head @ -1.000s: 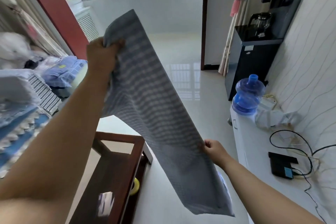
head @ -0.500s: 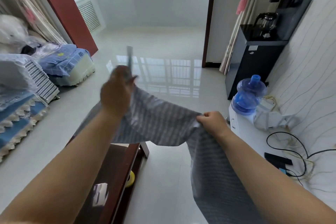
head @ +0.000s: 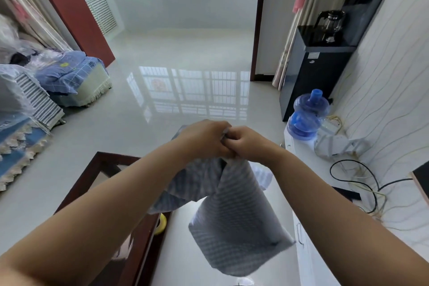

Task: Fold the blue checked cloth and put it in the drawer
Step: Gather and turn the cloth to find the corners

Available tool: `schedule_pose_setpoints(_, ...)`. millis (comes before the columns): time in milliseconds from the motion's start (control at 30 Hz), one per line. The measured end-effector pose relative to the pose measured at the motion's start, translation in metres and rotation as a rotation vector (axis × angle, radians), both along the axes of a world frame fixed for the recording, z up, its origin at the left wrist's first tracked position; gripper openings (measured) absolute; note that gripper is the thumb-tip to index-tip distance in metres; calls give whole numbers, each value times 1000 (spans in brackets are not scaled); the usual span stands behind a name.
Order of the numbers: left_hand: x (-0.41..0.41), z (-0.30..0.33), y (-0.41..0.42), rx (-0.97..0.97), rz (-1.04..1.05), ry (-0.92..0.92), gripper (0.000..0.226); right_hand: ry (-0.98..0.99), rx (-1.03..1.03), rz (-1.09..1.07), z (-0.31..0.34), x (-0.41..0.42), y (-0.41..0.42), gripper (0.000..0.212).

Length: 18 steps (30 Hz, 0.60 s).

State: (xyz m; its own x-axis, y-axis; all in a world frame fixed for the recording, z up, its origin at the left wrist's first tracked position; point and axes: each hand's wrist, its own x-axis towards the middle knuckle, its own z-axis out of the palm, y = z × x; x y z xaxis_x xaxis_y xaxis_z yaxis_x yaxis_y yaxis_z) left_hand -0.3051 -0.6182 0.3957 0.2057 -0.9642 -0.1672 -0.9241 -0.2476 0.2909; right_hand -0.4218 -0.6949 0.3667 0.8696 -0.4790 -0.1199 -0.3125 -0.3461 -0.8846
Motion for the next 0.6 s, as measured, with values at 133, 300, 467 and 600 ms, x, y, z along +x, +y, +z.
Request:
schedule_pose_setpoints(133, 3, -11, -4, 111, 29, -42, 38, -78, 246, -115, -33, -4, 1, 13)
schedule_pose_setpoints(300, -2, -14, -6, 184, -25, -187, 30, -76, 452, -96, -56, -13, 0, 46)
schedule_pose_setpoints(467, 22, 13, 4, -6, 20, -157, 29, -31, 173, -64, -79, -15, 4, 18)
schedule_pose_setpoints(600, 57, 44, 10, -209, 162, -134, 29, 238, 65, -71, -132, -33, 2, 11)
